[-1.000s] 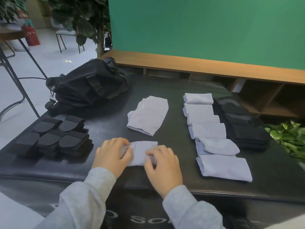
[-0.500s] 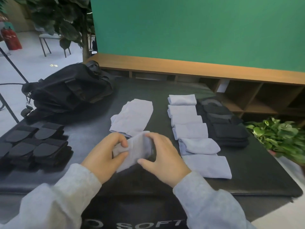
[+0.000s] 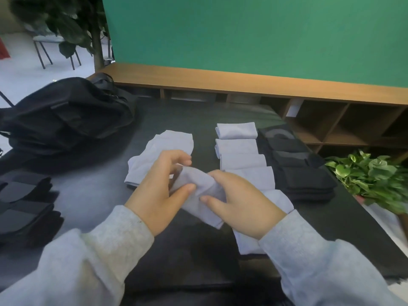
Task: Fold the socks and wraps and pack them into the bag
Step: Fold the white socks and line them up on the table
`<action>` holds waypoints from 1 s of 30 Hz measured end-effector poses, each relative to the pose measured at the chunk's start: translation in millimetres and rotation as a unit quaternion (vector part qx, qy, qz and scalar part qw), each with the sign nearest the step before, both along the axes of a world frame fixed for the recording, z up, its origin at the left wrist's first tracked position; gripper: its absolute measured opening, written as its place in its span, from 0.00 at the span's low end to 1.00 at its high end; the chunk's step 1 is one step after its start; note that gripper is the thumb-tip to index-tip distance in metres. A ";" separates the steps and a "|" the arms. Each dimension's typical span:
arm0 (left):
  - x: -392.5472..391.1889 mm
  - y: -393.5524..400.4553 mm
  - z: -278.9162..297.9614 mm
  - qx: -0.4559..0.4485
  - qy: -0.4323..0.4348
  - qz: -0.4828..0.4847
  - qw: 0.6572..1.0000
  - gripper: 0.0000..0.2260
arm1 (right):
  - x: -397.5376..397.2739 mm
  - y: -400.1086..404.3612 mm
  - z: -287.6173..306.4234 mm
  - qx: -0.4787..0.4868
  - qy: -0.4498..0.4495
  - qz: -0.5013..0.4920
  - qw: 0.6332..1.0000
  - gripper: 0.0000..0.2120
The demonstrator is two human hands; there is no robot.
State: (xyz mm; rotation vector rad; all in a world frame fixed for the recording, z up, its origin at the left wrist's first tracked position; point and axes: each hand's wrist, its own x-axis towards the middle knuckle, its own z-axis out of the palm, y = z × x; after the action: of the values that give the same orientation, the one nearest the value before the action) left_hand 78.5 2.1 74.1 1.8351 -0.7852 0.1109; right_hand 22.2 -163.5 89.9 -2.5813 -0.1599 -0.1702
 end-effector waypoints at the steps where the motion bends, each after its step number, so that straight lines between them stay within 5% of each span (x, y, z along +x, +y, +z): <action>1: 2.8 -4.1 -3.9 -0.037 0.038 0.012 0.999 0.22 | 0.2 -2.7 -3.0 0.020 -0.020 -0.015 0.999 0.08; 7: 8.8 -24.4 -23.9 -0.107 0.247 -0.048 0.962 0.26 | 2.6 -5.2 -10.2 0.244 -0.060 -0.093 0.964 0.06; 13: 22.4 -39.1 -23.3 0.016 0.202 -0.034 0.979 0.04 | 12.5 -13.1 -13.5 0.310 -0.071 -0.114 0.941 0.20; 17: 38.5 -44.0 -12.5 0.059 0.194 -0.075 0.976 0.05 | 22.2 -29.7 -14.0 0.300 -0.072 -0.093 0.947 0.36; 25: 75.3 -69.3 -10.1 0.114 0.150 -0.076 0.979 0.03 | 43.7 -61.9 -9.4 0.225 -0.071 -0.136 0.962 0.26; 30: 118.2 -105.4 -6.3 -0.001 0.236 0.006 0.972 0.08 | 77.9 -89.2 -8.8 0.200 -0.144 -0.193 0.950 0.21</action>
State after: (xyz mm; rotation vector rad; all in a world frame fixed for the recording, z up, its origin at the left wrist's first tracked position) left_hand 196.7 -103.3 67.8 1.7660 -0.4372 -0.3078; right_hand 100.0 -252.7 81.1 -2.1431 0.2555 -0.6549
